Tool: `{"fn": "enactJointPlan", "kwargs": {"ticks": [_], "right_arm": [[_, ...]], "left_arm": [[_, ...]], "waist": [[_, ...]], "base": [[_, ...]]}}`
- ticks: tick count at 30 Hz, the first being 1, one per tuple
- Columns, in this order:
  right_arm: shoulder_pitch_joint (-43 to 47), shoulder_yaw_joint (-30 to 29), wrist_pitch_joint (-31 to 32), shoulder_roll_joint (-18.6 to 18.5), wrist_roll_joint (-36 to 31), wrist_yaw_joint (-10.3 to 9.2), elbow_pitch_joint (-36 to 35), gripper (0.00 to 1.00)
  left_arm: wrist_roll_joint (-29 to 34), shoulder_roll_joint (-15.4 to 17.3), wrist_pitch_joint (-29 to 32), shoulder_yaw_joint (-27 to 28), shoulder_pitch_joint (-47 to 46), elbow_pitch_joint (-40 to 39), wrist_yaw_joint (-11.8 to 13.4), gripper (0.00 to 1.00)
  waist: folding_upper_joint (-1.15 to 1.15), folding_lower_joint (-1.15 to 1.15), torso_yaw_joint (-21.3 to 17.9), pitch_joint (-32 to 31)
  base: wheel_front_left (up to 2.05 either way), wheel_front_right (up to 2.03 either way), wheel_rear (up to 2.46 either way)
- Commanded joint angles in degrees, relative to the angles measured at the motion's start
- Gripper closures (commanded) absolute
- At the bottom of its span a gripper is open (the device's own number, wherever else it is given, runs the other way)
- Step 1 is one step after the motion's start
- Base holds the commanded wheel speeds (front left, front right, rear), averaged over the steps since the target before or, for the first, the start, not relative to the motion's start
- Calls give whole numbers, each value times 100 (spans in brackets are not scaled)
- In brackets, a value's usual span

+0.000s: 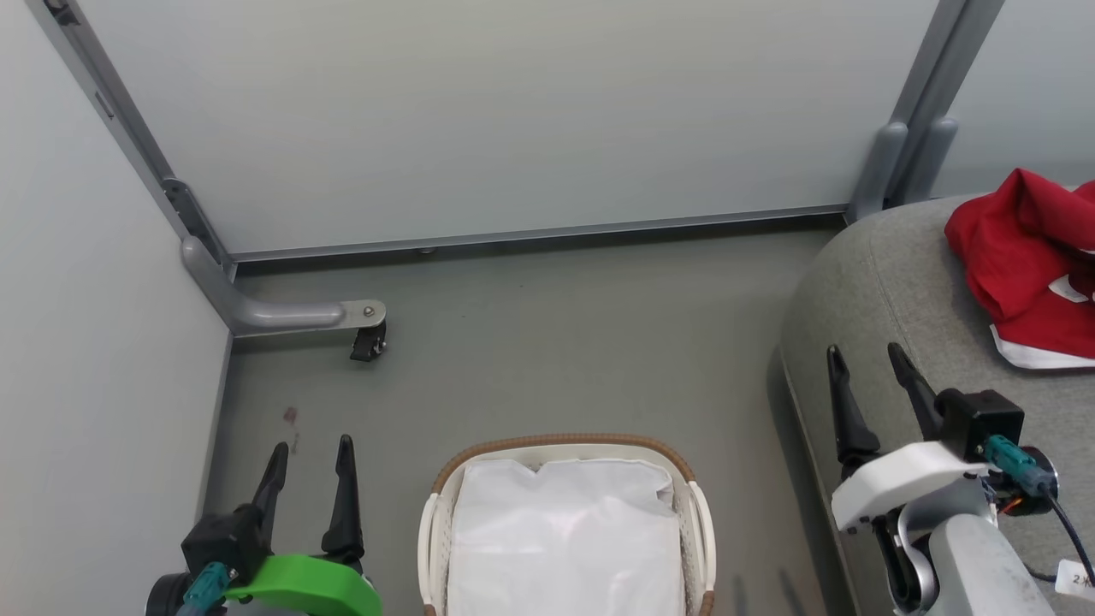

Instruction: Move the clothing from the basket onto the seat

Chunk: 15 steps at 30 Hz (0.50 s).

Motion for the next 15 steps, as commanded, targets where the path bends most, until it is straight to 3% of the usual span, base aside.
{"fn": "enactJointPlan", "kwargs": {"ticks": [1,15], "right_arm": [[187,69,-28,-20,142,-4,-83,0],[832,377,-28,-19,348,-4,-409,0]], "left_arm": [[34,-5,-4,39,107,-23,-27,0],[-164,-8,-4,-21,193,32,50,0]], "waist": [[0,0,82,-73],[0,0,20,-160]], "base": [[0,0,0],[0,0,0]]}}
